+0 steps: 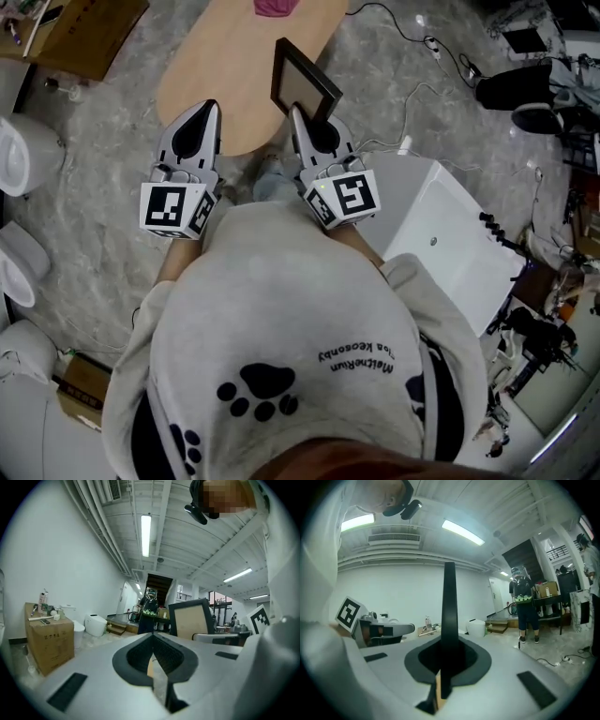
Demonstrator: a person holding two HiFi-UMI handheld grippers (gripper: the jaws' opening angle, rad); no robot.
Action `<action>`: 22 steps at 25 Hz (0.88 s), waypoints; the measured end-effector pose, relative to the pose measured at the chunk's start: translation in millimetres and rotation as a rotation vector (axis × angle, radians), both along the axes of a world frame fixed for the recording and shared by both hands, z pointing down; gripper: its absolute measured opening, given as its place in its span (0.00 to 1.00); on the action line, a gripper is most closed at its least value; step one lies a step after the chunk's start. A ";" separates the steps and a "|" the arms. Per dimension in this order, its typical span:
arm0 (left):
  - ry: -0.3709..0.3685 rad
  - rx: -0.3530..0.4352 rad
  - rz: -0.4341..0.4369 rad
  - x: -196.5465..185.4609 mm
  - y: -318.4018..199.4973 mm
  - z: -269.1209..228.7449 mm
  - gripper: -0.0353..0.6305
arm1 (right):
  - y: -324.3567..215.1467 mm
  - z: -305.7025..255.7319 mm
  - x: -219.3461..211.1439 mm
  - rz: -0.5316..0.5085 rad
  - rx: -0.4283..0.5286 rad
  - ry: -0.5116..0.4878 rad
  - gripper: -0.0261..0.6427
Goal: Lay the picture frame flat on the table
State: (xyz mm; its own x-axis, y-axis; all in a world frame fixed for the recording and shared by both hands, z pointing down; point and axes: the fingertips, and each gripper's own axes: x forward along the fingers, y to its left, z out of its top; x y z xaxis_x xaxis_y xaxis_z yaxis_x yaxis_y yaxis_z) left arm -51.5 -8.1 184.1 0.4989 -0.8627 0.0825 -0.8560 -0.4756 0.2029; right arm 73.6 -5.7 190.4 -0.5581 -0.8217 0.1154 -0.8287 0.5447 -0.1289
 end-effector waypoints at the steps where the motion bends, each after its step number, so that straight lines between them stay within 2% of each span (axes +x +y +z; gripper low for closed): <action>1: 0.001 0.000 -0.023 2.7 -6.0 -0.3 0.07 | -7.4 0.7 2.6 -0.027 -0.003 0.003 0.07; 7: 0.012 0.004 -0.123 26.3 -29.2 2.7 0.07 | -44.1 3.9 26.3 -0.134 -0.006 0.009 0.07; 13: 0.010 -0.015 -0.191 40.5 -26.1 10.6 0.07 | -57.5 10.8 31.4 -0.228 -0.017 0.001 0.07; 22: -0.001 -0.026 -0.264 12.4 -19.2 14.1 0.07 | -61.8 13.7 -5.8 -0.335 -0.018 -0.026 0.07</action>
